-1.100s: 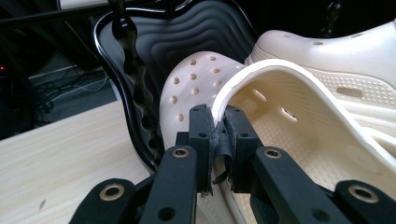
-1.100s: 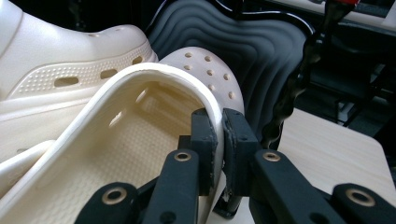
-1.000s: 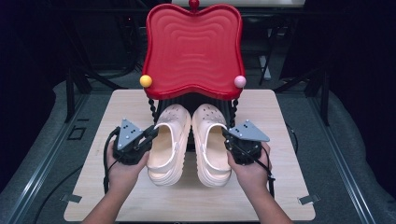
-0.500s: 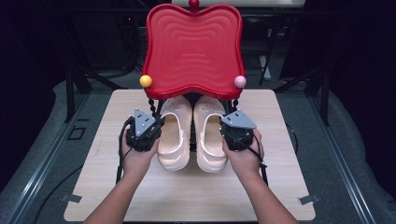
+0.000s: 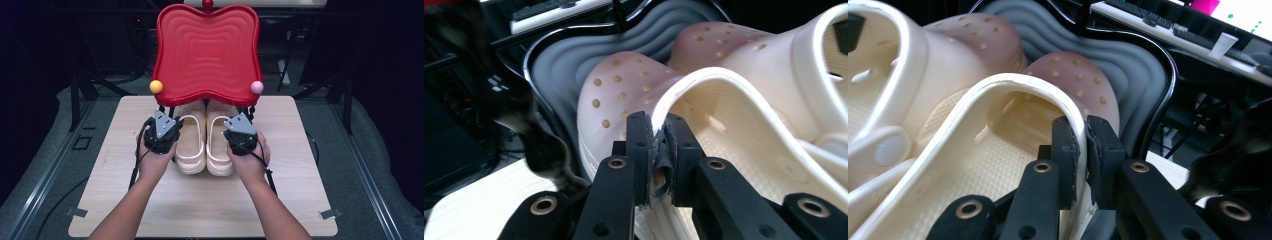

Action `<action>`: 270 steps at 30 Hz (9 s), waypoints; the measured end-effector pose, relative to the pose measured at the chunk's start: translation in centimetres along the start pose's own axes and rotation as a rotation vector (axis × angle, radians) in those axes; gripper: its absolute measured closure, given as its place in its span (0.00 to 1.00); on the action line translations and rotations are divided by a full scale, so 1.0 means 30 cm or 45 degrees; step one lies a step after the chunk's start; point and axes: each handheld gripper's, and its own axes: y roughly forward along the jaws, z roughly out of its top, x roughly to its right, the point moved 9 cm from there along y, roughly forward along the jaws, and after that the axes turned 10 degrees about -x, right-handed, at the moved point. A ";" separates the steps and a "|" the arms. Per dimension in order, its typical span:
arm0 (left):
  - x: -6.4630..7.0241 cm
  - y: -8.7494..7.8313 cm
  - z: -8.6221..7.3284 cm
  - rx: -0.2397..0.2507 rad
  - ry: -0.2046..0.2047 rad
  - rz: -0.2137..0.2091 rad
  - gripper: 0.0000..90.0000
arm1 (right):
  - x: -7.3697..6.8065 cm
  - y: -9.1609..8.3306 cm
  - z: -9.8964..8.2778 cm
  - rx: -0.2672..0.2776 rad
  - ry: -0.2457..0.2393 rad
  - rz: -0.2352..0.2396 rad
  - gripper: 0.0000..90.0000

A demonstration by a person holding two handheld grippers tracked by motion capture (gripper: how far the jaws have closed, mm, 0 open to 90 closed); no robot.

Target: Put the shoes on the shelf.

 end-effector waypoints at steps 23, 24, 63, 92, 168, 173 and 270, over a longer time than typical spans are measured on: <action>0.015 -0.006 -0.041 0.042 -0.106 -0.088 0.74 | -0.032 -0.003 -0.057 -0.028 0.036 0.130 0.76; 0.014 -0.008 -0.041 0.044 -0.106 -0.089 0.74 | -0.031 -0.003 -0.059 -0.031 0.039 0.142 0.75; 0.047 -0.247 -0.074 0.059 -0.199 -0.263 0.69 | -0.039 -0.264 -0.071 0.008 -0.015 0.318 0.78; 0.265 -0.197 -0.426 -0.195 -0.183 -0.416 1.00 | -0.245 -0.238 -0.445 -0.219 -0.060 0.481 1.00; 0.111 -0.042 -0.223 -0.210 -0.174 -0.259 1.00 | -0.108 -0.036 -0.248 -0.148 0.126 0.333 1.00; 0.119 -0.011 -0.215 -0.224 -0.177 -0.251 1.00 | -0.100 -0.017 -0.234 -0.156 0.106 0.306 1.00; -0.023 -0.290 -0.500 -0.135 -0.320 -0.267 0.54 | 0.033 -0.218 -0.481 -0.154 0.222 0.401 0.58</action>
